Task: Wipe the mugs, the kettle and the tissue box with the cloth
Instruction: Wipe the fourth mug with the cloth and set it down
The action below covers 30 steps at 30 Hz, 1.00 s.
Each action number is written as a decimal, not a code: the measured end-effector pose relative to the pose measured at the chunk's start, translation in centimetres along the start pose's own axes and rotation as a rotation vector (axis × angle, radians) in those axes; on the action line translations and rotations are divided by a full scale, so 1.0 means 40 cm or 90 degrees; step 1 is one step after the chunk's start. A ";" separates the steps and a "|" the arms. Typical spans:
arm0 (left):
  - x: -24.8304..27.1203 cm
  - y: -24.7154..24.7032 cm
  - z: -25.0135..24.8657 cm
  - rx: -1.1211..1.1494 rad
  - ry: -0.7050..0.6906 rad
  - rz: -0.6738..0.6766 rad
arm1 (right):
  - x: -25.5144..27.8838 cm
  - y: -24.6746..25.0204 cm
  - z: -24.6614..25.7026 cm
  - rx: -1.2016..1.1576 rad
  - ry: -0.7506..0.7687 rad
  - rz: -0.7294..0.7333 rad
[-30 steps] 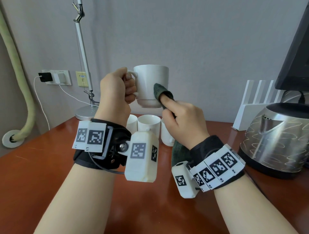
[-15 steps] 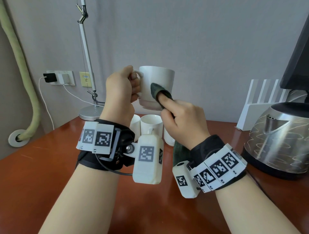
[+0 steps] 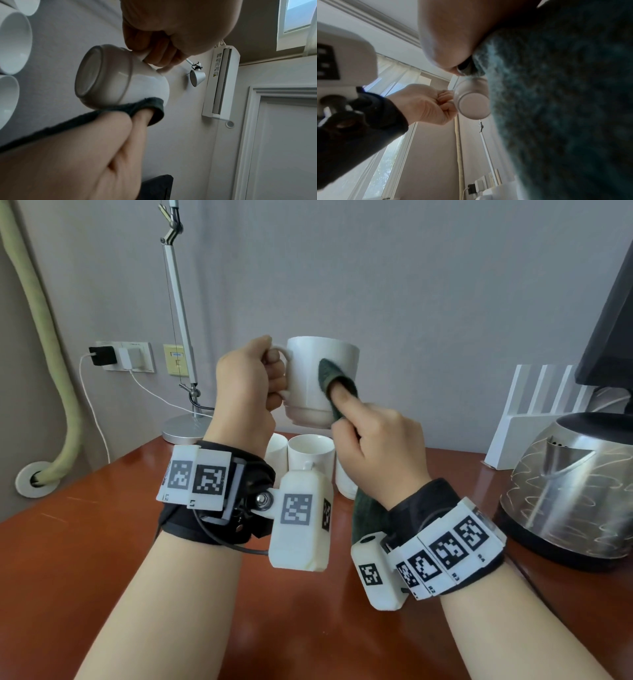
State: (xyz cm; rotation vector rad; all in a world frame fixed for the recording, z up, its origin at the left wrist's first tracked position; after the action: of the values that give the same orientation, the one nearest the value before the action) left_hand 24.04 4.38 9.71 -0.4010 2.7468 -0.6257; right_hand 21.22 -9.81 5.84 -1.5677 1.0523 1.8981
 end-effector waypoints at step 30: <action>-0.027 0.032 0.026 0.148 0.123 0.003 | -0.005 0.058 -0.065 -0.166 -0.052 -0.182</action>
State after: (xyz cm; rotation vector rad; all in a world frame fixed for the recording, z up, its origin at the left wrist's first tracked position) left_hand 25.15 5.44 8.46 -0.2929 2.8067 -1.0188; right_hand 21.09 -13.24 6.49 -1.6612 0.5283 1.9351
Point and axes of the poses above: each hand's wrist, its own x-axis away from the middle knuckle, its own y-axis out of the back of the hand, z = x × y, the point moved 4 cm from there along -x, towards the middle knuckle, and after that the axes turned 6 degrees about -z, right-handed, at the moved point
